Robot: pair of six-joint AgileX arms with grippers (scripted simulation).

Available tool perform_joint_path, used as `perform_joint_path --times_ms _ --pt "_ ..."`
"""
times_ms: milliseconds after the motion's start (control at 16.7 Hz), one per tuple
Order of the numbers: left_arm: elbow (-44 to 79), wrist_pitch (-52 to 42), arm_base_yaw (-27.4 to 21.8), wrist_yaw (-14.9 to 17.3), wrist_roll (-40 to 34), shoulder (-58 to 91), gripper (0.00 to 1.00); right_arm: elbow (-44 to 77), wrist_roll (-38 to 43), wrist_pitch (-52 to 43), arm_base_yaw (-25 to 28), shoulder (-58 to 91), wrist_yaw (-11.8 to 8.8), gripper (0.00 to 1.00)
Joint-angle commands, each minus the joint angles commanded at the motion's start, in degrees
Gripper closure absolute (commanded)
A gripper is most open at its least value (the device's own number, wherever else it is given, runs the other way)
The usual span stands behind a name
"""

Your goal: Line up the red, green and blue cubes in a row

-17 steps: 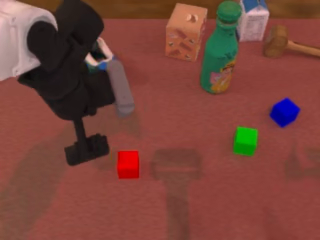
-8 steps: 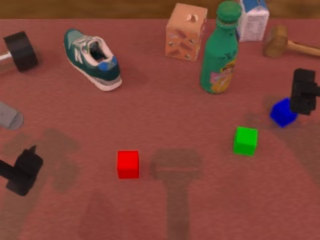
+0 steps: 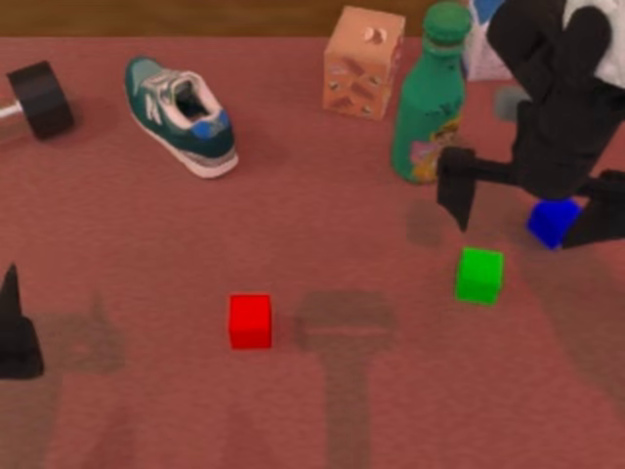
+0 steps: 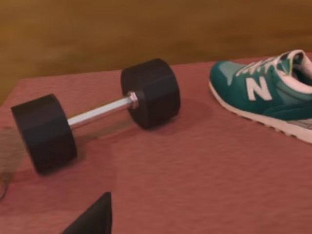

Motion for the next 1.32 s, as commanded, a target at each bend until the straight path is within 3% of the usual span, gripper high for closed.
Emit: perform_joint_path --times_ms 240,660,1080,1320 --pt "-4.69 5.85 1.42 0.38 -5.24 -7.85 0.0 7.34 2.75 -4.36 1.77 8.2 -0.03 0.0" --pt "-5.03 6.37 1.5 0.42 -5.7 -8.58 0.0 7.68 2.9 -4.4 1.65 8.71 -0.04 0.0" --pt "-5.03 6.37 1.5 0.42 -5.7 -8.58 0.0 -0.66 3.06 9.08 1.94 13.46 0.01 0.0" --pt "-5.03 6.37 1.5 0.42 -5.7 -8.58 0.0 -2.18 3.16 11.21 2.02 14.53 0.02 0.0"
